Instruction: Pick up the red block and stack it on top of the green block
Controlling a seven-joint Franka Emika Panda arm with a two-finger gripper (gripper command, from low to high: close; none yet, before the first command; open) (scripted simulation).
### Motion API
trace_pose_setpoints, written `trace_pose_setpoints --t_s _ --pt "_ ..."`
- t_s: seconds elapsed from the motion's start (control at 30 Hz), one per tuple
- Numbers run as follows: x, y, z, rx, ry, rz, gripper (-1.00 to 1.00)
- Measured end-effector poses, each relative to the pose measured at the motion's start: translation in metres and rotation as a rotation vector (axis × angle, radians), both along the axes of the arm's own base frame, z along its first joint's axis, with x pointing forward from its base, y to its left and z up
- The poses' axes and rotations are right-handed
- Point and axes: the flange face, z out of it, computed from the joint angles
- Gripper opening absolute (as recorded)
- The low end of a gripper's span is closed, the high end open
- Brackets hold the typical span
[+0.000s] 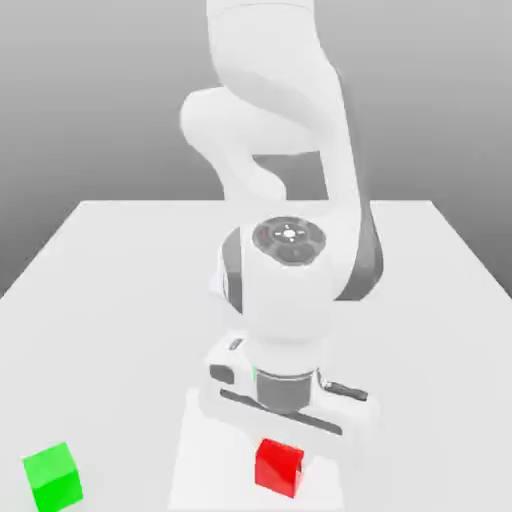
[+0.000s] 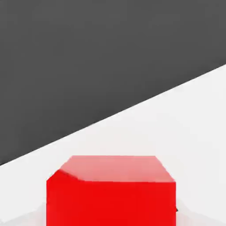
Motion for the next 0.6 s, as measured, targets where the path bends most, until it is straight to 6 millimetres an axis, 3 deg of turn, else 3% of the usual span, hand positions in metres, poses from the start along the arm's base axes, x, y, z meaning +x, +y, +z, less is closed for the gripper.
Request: trace_pose_setpoints --t_s 0.07,0.1,0.23,0.37,0.4,0.47,0.5,0.6 --pt "-0.001 -0.001 0.023 -0.001 0.001 -0.001 -1.00" --pt "0.004 -0.017 0.030 -0.001 0.002 -0.037 -1.00" --pt "0.022 -0.115 0.046 -0.001 0.003 -0.249 -1.00" --pt "0.019 -0.214 0.057 0.001 0.002 -0.450 -1.00" --pt "0.016 -0.239 0.051 0.001 0.001 -0.499 -1.00" --pt "0.013 -0.262 0.027 0.001 0.001 -0.546 -1.00" --pt "0.012 -0.266 0.013 0.000 0.001 -0.553 1.00" --pt "0.012 -0.266 0.013 0.000 0.001 -0.553 1.00"
